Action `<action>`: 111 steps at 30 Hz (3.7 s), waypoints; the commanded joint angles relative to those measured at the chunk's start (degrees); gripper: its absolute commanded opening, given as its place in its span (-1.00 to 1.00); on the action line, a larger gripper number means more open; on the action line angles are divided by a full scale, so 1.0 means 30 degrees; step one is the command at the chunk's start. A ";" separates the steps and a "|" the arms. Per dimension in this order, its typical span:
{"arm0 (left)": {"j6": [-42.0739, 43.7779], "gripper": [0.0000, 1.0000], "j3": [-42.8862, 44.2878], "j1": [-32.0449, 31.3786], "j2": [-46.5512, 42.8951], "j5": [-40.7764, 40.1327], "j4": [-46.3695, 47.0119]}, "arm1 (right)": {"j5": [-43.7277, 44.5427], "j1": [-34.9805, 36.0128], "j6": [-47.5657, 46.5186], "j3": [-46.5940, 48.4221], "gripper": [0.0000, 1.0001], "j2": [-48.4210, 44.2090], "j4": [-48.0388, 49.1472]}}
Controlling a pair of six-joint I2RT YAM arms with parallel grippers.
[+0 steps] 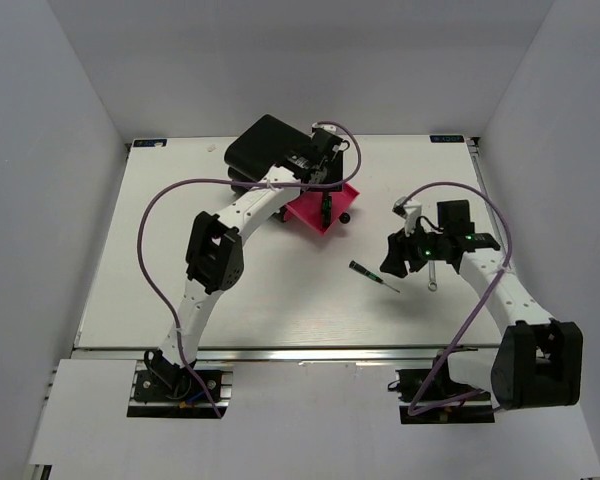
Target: Sort the tools into containers
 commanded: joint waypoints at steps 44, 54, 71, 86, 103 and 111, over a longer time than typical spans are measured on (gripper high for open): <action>-0.4608 0.78 -2.3445 0.0573 -2.5046 -0.2669 0.1404 | 0.1685 0.5947 0.4770 0.9530 -1.00 0.6653 -0.1495; -0.2996 0.86 -2.0018 0.1451 -2.2850 -0.3489 0.1724 | 0.4347 0.5976 1.6255 1.2111 -1.00 1.0084 0.4450; 0.3040 0.89 -0.9530 0.9097 -1.2041 0.1839 0.4764 | 0.5258 0.5742 1.8605 1.7561 -0.29 1.7117 0.5541; 0.5268 0.89 0.0111 0.9479 -0.2518 0.4008 0.4215 | 0.0416 0.4278 0.8994 1.3500 -1.00 1.1320 0.5952; 0.4653 0.86 -0.1850 0.9626 -0.1987 1.0279 0.5503 | 0.9624 0.3691 0.8496 0.8650 -1.00 1.1719 0.5919; 0.4418 0.83 -0.2786 0.9626 -0.1870 1.1393 0.5357 | 0.5179 0.3720 1.1452 1.1988 -1.00 1.5705 0.7385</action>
